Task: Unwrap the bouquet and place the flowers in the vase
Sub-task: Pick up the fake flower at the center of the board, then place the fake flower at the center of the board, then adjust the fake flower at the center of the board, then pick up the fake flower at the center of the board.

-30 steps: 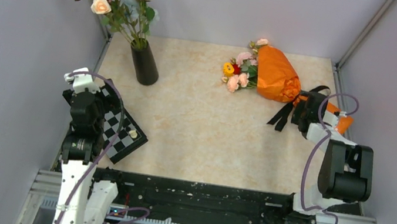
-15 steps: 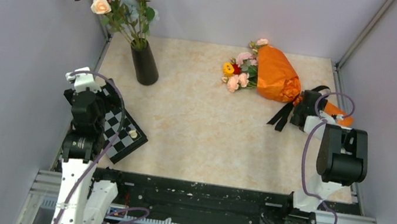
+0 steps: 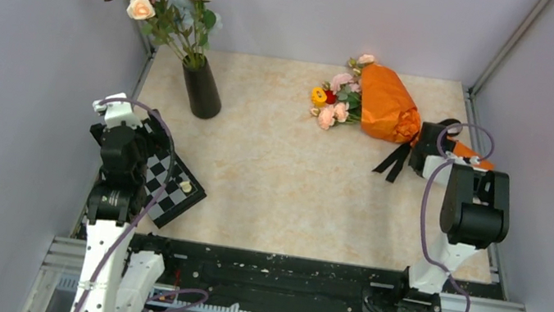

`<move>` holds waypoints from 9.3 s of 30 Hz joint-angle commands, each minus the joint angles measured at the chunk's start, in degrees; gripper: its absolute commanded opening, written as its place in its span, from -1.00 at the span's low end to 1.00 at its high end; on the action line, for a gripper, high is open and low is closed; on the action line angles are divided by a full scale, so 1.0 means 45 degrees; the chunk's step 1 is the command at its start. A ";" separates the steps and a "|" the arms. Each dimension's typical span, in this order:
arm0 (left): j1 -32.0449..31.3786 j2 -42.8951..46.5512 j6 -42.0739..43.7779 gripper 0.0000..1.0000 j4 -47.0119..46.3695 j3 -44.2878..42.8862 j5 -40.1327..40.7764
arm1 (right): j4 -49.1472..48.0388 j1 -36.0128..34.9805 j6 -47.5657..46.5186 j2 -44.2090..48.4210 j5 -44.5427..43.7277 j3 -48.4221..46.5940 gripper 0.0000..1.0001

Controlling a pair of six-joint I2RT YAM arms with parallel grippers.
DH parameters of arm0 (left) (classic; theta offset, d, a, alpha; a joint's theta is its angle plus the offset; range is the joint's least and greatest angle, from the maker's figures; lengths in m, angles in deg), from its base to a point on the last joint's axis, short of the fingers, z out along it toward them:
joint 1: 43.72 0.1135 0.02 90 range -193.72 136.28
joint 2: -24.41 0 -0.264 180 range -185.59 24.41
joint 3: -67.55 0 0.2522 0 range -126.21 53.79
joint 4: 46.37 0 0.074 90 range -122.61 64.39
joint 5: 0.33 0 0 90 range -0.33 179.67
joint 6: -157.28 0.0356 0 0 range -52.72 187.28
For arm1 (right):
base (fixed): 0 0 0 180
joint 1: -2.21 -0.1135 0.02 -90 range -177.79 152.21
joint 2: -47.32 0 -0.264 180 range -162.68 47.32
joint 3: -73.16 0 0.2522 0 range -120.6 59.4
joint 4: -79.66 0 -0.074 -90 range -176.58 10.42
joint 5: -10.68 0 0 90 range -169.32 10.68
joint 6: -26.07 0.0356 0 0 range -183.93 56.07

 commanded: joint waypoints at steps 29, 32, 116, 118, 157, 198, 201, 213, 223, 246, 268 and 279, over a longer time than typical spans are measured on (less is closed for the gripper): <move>-0.0113 -0.0260 0.0428 0.98 -0.0680 0.0199 -0.2030 | -0.8057 -0.0047 -0.6749 0.4050 0.1535 0.1961 -0.78; -0.0114 -0.0196 0.0496 0.97 -0.0687 0.0199 -0.2168 | -0.8320 -0.0144 -0.7591 0.4624 0.1755 0.1799 -0.87; -0.0569 -0.0200 0.0838 0.97 -0.0845 0.0327 -0.3004 | 0.1327 0.0735 -1.5578 0.1739 0.7371 -0.3065 0.52; -0.0586 -0.0148 0.0834 0.97 -0.0838 0.0326 -0.2981 | 0.2120 0.1083 -1.5579 0.0716 0.7343 -0.4176 0.44; -0.1618 -0.0129 0.0555 0.97 -0.0663 0.0249 -0.2246 | 0.4099 -0.1266 -1.5742 0.5995 0.9469 0.1964 0.52; -0.1618 -0.0434 0.0643 0.97 -0.0663 0.0246 -0.2268 | 0.6265 -0.5893 -1.9932 0.2547 0.4779 -0.0671 0.62; -0.1618 -0.0408 0.0643 0.97 -0.0663 0.0253 -0.2212 | 0.6304 -0.6004 -1.9812 0.2331 0.4588 -0.0474 0.61; -0.1618 -0.0404 0.0662 0.97 -0.0646 0.0277 -0.2071 | 0.5855 -0.5991 -1.9400 0.2097 0.3881 -0.0130 0.26; -0.1618 -0.0464 0.0682 0.97 -0.0643 0.0258 -0.2109 | 0.5473 -0.6004 -1.9428 0.1881 0.3754 0.0161 0.09; -0.1618 -0.0705 0.0936 0.97 -0.0864 0.0236 -0.4712 | 0.2717 -0.6000 -1.8109 0.6297 0.5150 0.1650 -1.00; -0.7248 -0.2050 -0.8499 0.97 -1.1240 0.1700 -0.8168 | -0.5512 -0.6529 -1.2521 0.9457 1.3845 0.1805 -1.00; -0.9305 -0.4622 -0.8442 0.97 -1.4073 0.0583 -0.8537 | -0.8543 -0.7063 -1.0843 0.9470 1.6405 0.1633 -1.00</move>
